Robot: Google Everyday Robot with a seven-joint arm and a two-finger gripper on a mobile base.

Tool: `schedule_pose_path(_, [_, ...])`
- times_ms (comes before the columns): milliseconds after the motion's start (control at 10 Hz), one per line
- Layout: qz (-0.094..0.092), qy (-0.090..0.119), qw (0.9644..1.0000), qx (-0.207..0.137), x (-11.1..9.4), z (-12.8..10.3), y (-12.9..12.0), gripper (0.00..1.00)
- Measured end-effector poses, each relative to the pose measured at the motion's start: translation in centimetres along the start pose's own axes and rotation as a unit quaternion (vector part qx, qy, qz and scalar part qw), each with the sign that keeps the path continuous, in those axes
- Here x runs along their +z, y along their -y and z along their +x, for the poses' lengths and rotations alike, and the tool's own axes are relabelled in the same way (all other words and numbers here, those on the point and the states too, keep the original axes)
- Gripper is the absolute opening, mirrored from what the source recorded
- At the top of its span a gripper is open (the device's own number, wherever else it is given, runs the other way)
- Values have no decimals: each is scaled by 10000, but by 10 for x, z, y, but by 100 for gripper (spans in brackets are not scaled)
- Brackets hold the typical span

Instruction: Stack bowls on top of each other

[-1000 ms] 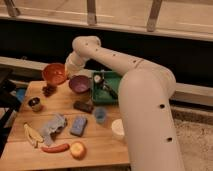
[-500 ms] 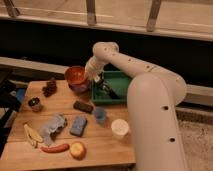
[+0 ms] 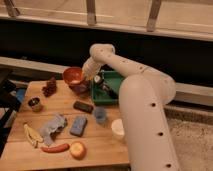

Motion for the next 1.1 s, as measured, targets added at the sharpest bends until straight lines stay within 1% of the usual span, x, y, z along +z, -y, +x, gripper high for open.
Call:
schedule_pose_path(100, [-3, 6, 10000, -4, 1, -1, -2, 41])
schedule_pose_path(200, [-11, 24, 10000, -1, 2, 1, 0, 52])
schedule_pose_path(400, [7, 49, 10000, 62, -1, 6, 12, 72])
schedule_pose_path(500, [13, 68, 9999, 115, -4, 7, 19, 78])
schedule_pose_path(600, [12, 73, 9999, 148, -4, 9, 23, 80])
schedule_pose_path(1100, [-11, 72, 9999, 149, -3, 11, 21, 80])
